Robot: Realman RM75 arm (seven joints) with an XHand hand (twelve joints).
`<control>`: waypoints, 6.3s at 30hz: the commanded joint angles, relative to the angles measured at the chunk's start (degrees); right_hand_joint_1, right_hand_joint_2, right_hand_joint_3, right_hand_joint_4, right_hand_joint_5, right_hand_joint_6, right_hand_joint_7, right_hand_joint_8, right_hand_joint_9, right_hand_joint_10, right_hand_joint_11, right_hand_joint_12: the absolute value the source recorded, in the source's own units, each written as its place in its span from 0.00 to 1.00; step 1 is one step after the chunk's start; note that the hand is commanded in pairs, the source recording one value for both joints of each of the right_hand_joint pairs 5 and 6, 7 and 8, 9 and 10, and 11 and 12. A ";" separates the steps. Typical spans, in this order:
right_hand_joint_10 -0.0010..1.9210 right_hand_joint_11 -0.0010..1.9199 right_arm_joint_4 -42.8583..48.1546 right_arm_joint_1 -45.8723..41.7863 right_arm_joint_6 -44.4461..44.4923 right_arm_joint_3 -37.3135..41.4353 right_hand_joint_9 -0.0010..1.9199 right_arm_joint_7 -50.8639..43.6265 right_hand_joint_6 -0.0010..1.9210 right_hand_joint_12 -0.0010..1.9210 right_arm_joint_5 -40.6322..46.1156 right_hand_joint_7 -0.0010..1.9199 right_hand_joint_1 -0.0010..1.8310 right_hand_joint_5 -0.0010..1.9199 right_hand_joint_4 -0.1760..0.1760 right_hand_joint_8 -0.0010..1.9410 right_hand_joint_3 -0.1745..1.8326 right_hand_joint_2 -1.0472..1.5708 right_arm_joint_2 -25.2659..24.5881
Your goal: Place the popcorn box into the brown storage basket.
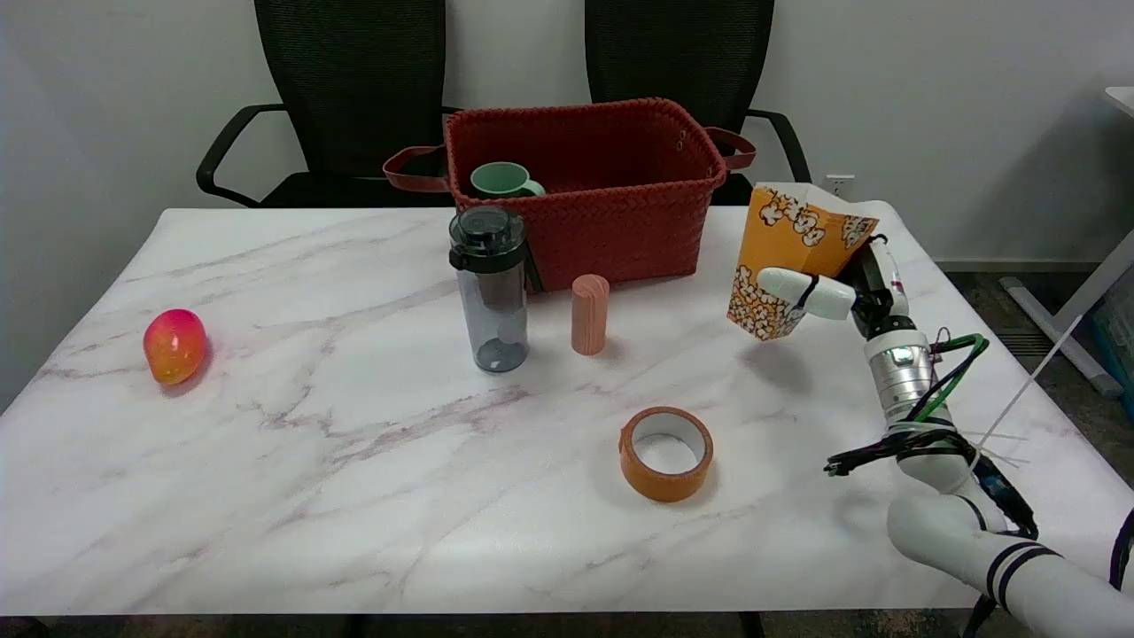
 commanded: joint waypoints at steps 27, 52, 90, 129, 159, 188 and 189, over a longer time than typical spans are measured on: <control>0.44 0.64 1.32 14.64 -4.27 0.32 0.44 0.21 0.22 0.64 -8.52 0.45 0.55 0.22 0.50 0.44 0.00 0.57 3.99; 0.41 0.58 -7.93 34.37 -7.43 -9.73 0.42 0.13 0.21 0.58 -10.68 0.44 0.53 0.21 0.50 0.43 0.00 0.58 0.14; 0.38 0.45 -28.25 53.86 -12.65 -13.35 0.38 -6.31 0.20 0.45 -34.11 0.41 0.48 0.20 0.50 0.41 0.00 0.65 -16.68; 0.33 0.35 -30.24 53.09 -20.04 -12.31 0.33 -18.50 0.17 0.35 -30.41 0.36 0.43 0.17 0.50 0.35 0.00 0.69 -19.10; 0.06 0.15 -23.62 48.92 -23.56 -12.47 0.06 -18.09 0.00 0.15 -30.81 0.07 0.36 0.00 0.50 0.07 0.00 0.66 -16.70; 0.00 0.06 -0.85 35.82 -26.22 -5.26 0.00 -18.33 0.00 0.06 -11.52 0.00 0.29 0.00 0.50 0.00 0.08 0.69 2.42; 0.00 0.06 -0.56 35.12 -26.20 -4.44 0.00 -18.33 0.00 0.06 -11.34 0.00 0.29 0.00 0.50 0.00 0.08 0.69 2.82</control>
